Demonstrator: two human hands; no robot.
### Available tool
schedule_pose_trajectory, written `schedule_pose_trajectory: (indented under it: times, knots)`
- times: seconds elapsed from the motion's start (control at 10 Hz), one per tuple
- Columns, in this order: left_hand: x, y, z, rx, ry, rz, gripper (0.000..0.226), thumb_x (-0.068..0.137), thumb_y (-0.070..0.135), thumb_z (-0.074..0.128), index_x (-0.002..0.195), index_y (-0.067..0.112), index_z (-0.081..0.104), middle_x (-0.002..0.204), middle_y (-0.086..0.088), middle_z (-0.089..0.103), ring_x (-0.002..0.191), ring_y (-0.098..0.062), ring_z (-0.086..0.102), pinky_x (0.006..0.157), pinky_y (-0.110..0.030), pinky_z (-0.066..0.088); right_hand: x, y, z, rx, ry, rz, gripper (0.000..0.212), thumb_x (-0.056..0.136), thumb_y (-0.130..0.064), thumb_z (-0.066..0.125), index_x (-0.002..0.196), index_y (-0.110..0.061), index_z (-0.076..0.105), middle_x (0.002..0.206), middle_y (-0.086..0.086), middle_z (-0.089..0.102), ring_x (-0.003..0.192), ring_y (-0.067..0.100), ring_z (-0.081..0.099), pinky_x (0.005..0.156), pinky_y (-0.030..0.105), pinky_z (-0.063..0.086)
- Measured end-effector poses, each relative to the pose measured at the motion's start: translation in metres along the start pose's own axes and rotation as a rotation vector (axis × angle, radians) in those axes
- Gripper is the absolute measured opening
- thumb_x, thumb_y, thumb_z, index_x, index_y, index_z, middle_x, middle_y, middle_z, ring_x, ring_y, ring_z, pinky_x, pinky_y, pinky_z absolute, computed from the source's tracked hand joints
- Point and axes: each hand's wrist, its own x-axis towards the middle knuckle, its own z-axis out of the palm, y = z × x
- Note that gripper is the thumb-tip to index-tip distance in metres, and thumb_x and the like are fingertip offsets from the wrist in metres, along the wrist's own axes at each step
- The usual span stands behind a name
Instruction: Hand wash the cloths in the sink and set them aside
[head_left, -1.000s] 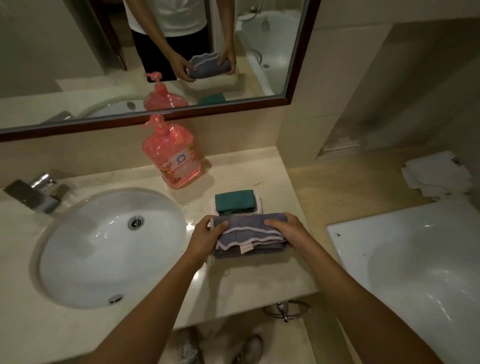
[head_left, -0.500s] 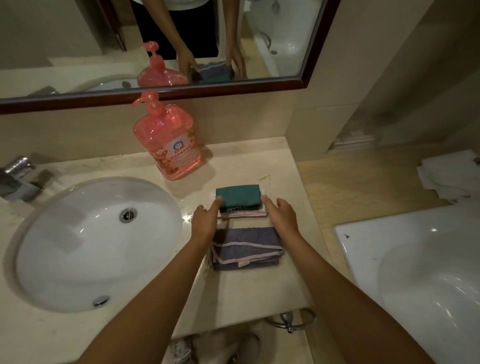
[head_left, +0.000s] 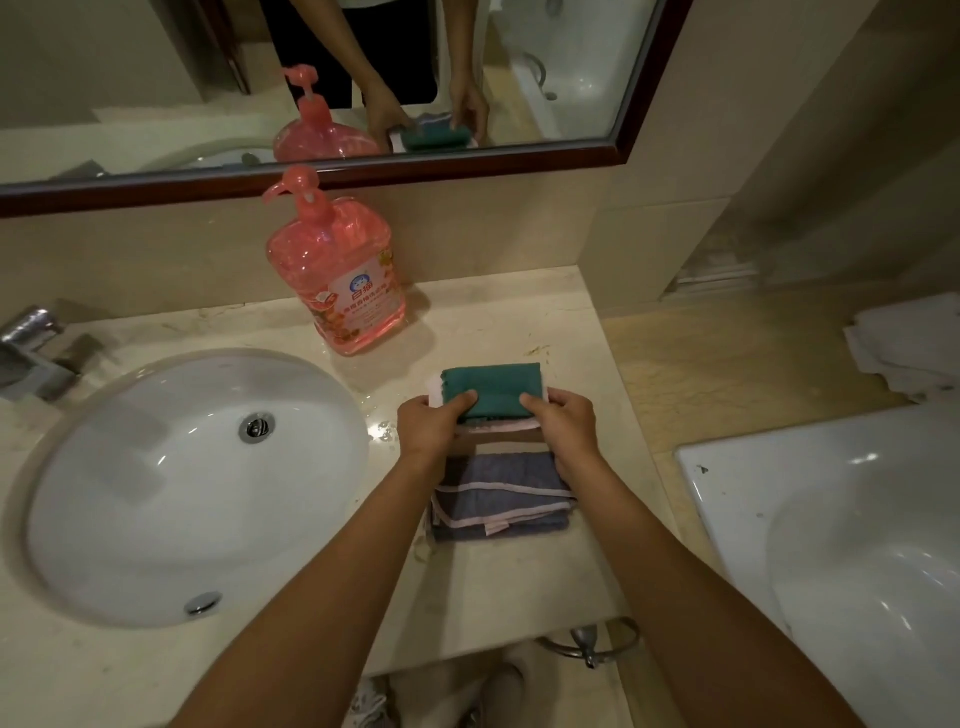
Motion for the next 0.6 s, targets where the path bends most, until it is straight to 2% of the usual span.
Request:
schedule_pose_trajectory:
  times: [0.1,0.2,0.3,0.4,0.5,0.6]
  knots:
    - [-0.022,-0.001,-0.009,-0.029,-0.023,0.039,0.024,0.078,0.03,0.086,0.085,0.011,0.073,0.079,-0.002,0.077,0.065,-0.014,0.073,0.053,-0.02,0.052,-0.024,-0.006,-0.01,0.04,0.021,-0.034,0.019,0.084,-0.013,0.076,0.102,-0.008,0.078,0.09,0.004,0.077,0.083,0.017,0.074,0.075,0.029,0.06]
    - [-0.057,-0.019,-0.019,-0.019,-0.021,0.047,0.029,0.078,0.037,0.085,0.088,0.013,0.073,0.077,0.005,0.077,0.068,-0.014,0.074,0.055,-0.022,0.056,-0.061,0.006,-0.023,0.036,0.059,-0.024,0.015,0.083,-0.013,0.078,0.097,-0.009,0.079,0.085,0.001,0.078,0.079,0.015,0.074,0.071,0.027,0.06]
    - [-0.074,-0.04,-0.023,0.018,-0.013,0.011,0.033,0.079,0.04,0.084,0.089,0.011,0.073,0.077,0.0,0.077,0.071,-0.018,0.074,0.062,-0.034,0.061,-0.077,0.024,-0.031,-0.009,0.067,0.004,0.017,0.083,-0.014,0.078,0.099,-0.007,0.078,0.086,0.004,0.077,0.081,0.019,0.074,0.074,0.032,0.06]
    - [-0.078,-0.062,-0.027,0.087,-0.03,-0.052,0.036,0.081,0.04,0.082,0.092,0.007,0.072,0.085,-0.009,0.076,0.078,-0.025,0.074,0.074,-0.049,0.063,-0.083,0.048,-0.037,-0.172,0.012,0.017,0.021,0.085,-0.023,0.079,0.101,-0.009,0.076,0.094,0.008,0.077,0.082,0.019,0.072,0.074,0.034,0.058]
    - [-0.076,-0.059,-0.029,0.157,-0.039,-0.027,0.043,0.082,0.045,0.08,0.099,0.006,0.07,0.096,-0.012,0.075,0.083,-0.025,0.073,0.074,-0.045,0.062,-0.087,0.047,-0.038,-0.228,-0.007,-0.026,0.028,0.085,-0.03,0.079,0.106,-0.012,0.073,0.104,0.008,0.075,0.087,0.017,0.07,0.078,0.036,0.058]
    - [-0.089,-0.036,-0.032,0.541,0.063,0.042,0.077,0.08,0.062,0.073,0.131,0.007,0.056,0.131,-0.011,0.06,0.111,-0.027,0.063,0.076,-0.035,0.049,-0.094,0.03,-0.045,-0.373,0.108,-0.145,0.057,0.087,-0.043,0.073,0.134,-0.013,0.059,0.132,0.006,0.059,0.118,0.022,0.058,0.097,0.038,0.051]
